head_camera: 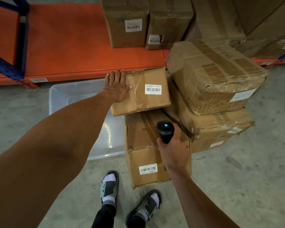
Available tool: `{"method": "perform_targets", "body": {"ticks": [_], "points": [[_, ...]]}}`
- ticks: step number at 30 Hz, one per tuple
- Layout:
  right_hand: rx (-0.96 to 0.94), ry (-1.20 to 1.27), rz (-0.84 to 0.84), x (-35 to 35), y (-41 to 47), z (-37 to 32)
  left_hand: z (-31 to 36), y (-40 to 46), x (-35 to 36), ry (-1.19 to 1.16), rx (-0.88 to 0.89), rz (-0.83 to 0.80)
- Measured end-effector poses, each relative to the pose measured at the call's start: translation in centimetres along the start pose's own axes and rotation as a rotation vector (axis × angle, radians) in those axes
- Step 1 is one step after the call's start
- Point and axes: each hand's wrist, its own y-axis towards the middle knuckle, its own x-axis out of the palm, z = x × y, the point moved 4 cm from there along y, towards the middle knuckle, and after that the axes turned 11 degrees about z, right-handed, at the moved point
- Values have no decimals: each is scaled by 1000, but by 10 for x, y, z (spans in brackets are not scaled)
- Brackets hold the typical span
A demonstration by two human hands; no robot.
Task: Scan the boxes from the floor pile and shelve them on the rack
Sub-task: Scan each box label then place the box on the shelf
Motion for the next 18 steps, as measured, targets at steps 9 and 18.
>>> {"method": "perform_targets", "body": {"ticks": [9, 18], "points": [[-39, 65, 47, -14, -19, 8, 7, -8, 3, -8, -5, -24], [38, 123, 13, -17, -53, 31, 16, -32, 15, -7, -16, -17]]}}
